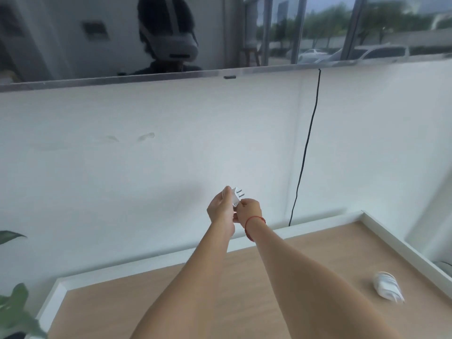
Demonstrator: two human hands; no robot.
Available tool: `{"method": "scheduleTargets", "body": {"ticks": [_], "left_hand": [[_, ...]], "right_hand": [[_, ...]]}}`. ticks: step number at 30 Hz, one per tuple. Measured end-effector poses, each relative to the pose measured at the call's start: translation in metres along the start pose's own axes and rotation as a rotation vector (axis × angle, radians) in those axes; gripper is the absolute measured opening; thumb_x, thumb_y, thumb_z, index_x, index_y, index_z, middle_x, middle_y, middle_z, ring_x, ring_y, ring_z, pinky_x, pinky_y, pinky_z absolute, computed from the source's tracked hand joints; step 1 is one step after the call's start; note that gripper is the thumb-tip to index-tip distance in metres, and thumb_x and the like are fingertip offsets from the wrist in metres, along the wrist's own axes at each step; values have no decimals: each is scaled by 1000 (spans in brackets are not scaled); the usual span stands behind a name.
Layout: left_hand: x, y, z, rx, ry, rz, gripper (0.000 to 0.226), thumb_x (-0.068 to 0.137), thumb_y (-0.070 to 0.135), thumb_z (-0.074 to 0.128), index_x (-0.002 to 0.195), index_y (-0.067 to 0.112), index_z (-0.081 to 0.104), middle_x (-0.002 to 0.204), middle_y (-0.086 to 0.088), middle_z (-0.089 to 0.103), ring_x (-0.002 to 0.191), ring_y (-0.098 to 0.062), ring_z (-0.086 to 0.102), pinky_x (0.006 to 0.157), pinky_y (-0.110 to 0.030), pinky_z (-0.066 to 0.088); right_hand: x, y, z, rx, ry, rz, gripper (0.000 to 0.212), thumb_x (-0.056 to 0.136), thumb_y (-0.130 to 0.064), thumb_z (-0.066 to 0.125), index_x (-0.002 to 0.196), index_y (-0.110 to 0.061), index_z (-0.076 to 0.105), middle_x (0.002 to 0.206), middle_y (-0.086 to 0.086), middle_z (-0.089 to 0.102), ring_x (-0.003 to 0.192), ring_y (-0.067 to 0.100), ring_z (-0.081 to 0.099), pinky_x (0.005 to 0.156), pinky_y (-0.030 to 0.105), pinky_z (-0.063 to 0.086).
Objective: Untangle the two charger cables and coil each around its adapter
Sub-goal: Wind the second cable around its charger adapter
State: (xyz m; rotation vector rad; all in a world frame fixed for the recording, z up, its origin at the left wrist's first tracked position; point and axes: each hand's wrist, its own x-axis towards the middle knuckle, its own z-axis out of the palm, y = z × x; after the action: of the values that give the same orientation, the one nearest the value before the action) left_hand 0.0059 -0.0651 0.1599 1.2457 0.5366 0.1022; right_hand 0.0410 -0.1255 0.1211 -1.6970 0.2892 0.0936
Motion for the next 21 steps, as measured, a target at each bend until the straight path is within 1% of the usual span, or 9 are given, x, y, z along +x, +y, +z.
{"method": "scheduleTargets", "body": {"ticks": [2, 4, 6, 8, 11, 13, 14, 18, 21], "left_hand": [[-2, -30, -4, 44, 40, -93, 24, 92, 32, 57, 74, 18, 63, 68, 1, 50, 54, -14, 41, 41, -19, 35], [-5, -59, -9, 81, 56, -174, 29, 94, 31, 55, 70, 15, 58, 65, -1, 47, 51, -15, 38, 33, -14, 32], [-7, -84, -12, 110, 49, -257, 23, 94, 28, 56, 77, 13, 60, 61, -2, 50, 41, -16, 42, 33, -11, 31], [-7, -104, -13, 100, 10, -358, 15, 92, 25, 59, 82, 15, 61, 57, -2, 56, 34, -16, 41, 50, -22, 41], [1, -142, -20, 182, -72, -433, 19, 78, 30, 69, 93, 19, 71, 83, -3, 61, 62, -19, 42, 80, -40, 47], [2, -163, -28, 215, -168, -457, 17, 76, 31, 72, 92, 24, 73, 96, -4, 61, 75, -20, 46, 96, -51, 46], [-3, -167, -30, 224, -199, -461, 11, 80, 30, 71, 89, 25, 72, 95, -2, 59, 75, -20, 46, 100, -53, 44], [-13, -180, -33, 275, -132, -408, 11, 88, 33, 64, 95, 27, 70, 100, -2, 64, 89, -22, 59, 93, -44, 50], [-15, -185, -36, 332, -96, -421, 14, 90, 40, 62, 96, 28, 68, 104, -2, 70, 90, -23, 69, 88, -41, 52]], "right_hand": [[3, 34, -4, -105, -38, 124, 23, 89, 3, 38, 76, -4, 56, 84, 13, 59, 55, 23, 54, 73, 38, 59], [4, 70, -10, -228, -84, 236, 20, 89, 3, 43, 89, -2, 62, 86, 13, 58, 55, 24, 54, 72, 35, 60], [1, 100, -18, -280, -127, 283, 26, 92, -3, 48, 115, 0, 60, 94, 12, 55, 57, 18, 51, 45, 14, 52], [2, 124, -22, -284, -162, 309, 32, 95, -6, 47, 126, 2, 53, 97, 11, 51, 57, 15, 47, 34, 11, 43], [1, 148, -28, -313, -186, 435, 19, 96, -2, 39, 107, -2, 55, 93, 14, 57, 70, 29, 62, 60, 32, 55], [0, 162, -34, -356, -241, 479, 15, 98, -4, 38, 101, -7, 53, 89, 12, 61, 81, 31, 67, 53, 29, 52], [-1, 166, -37, -344, -249, 489, 13, 98, -5, 40, 100, -7, 52, 84, 12, 60, 75, 30, 66, 47, 26, 51], [-4, 178, -46, -395, -253, 423, 16, 95, -8, 48, 99, -1, 62, 75, 12, 55, 48, 21, 50, 56, 32, 54], [-18, 178, -49, -436, -345, 369, 17, 100, -10, 43, 113, -6, 53, 90, 16, 52, 44, 13, 53, 36, 16, 44]]}}
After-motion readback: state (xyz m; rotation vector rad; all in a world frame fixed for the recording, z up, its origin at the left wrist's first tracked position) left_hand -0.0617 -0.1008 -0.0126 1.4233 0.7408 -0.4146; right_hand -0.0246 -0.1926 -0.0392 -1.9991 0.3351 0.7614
